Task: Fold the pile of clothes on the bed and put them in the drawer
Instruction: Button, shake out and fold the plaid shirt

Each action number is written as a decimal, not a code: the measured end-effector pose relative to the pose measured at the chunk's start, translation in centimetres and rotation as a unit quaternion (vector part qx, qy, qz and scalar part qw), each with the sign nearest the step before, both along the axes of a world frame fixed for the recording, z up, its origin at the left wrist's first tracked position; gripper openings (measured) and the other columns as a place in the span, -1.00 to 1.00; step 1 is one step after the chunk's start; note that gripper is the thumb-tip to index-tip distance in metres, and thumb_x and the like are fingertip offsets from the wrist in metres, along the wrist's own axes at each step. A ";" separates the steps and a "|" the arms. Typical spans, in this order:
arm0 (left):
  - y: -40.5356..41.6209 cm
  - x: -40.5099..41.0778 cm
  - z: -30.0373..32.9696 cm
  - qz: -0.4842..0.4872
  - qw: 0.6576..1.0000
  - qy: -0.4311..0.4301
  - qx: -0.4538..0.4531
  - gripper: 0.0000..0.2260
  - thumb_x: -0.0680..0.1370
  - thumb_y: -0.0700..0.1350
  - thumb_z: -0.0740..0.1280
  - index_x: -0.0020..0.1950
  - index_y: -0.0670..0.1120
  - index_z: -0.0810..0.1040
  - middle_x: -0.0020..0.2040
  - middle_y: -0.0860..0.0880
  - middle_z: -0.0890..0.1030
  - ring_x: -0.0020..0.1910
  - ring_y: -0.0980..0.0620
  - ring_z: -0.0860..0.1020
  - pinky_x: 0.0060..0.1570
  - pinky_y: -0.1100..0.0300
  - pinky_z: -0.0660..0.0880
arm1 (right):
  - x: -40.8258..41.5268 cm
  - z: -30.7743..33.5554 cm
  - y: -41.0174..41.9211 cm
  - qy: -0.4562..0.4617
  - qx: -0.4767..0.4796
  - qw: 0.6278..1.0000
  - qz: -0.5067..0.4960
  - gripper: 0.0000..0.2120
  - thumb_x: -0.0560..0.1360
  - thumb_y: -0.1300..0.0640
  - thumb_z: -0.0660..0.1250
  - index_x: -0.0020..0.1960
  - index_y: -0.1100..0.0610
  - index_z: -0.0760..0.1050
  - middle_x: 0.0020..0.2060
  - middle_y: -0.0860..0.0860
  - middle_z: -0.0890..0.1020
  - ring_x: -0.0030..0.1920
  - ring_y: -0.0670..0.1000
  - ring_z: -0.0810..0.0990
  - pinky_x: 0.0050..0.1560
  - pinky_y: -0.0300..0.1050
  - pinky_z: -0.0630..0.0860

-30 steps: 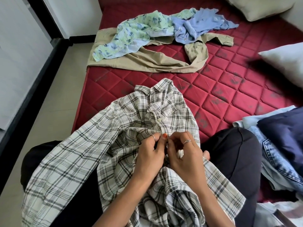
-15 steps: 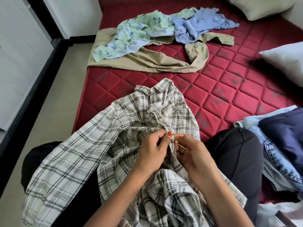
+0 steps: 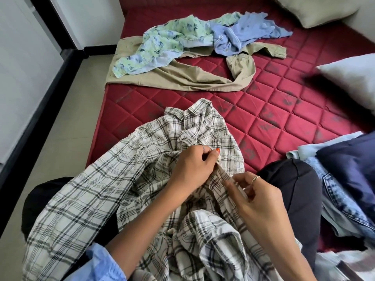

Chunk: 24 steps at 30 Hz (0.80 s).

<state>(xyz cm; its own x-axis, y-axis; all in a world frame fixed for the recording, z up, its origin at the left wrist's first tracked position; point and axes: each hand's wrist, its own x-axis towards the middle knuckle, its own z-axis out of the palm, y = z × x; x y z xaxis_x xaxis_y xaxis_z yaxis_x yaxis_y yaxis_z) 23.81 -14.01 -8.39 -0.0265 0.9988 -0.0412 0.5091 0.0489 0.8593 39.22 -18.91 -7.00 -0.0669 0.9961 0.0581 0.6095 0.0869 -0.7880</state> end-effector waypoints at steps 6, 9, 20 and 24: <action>2.0 0.3 0.7 -0.018 0.999 0.030 0.018 -0.58 0.61 -0.04 0.26 -0.31 -0.33 0.46 -0.51 -0.04 0.36 -0.59 0.13 0.23 -0.57 0.29 0.13 | 1.9 0.6 0.9 0.074 -0.099 0.991 0.041 -0.82 0.48 0.01 0.40 -0.22 0.09 0.57 -0.58 -0.11 0.42 -0.54 -0.16 0.30 -0.49 -0.34 0.22; 3.2 0.4 1.2 -0.017 0.998 0.053 0.015 -0.59 0.59 -0.05 0.26 -0.41 -0.22 0.39 -0.53 -0.02 0.32 -0.55 0.08 0.24 -0.56 0.27 0.13 | 2.9 0.5 1.6 0.160 -0.149 0.974 0.048 -0.75 0.44 -0.14 0.41 -0.17 0.06 0.60 -0.41 0.13 0.55 -0.36 -0.01 0.42 -0.30 -0.10 0.37; 5.0 -0.1 0.1 -0.119 0.980 0.125 -0.095 -0.71 0.61 0.00 0.23 -0.14 -0.17 0.59 -0.21 -0.15 0.62 -0.48 0.05 0.38 -0.46 0.27 0.29 | 4.4 -1.7 2.9 0.327 -0.236 0.915 0.006 -0.32 -0.02 -0.39 0.55 -0.17 0.13 0.63 -0.23 0.18 0.67 -0.22 0.10 0.60 -0.11 -0.05 0.54; 2.4 -0.8 0.0 -0.125 0.985 0.092 -0.079 -0.82 0.61 -0.08 0.26 0.08 -0.13 0.60 -0.24 0.04 0.59 -0.43 0.16 0.46 -0.44 0.34 0.39 | 4.6 -2.3 2.4 0.345 -0.277 0.897 -0.010 -0.50 0.25 -0.21 0.54 -0.12 0.22 0.61 -0.19 0.21 0.67 -0.19 0.12 0.60 -0.07 -0.03 0.53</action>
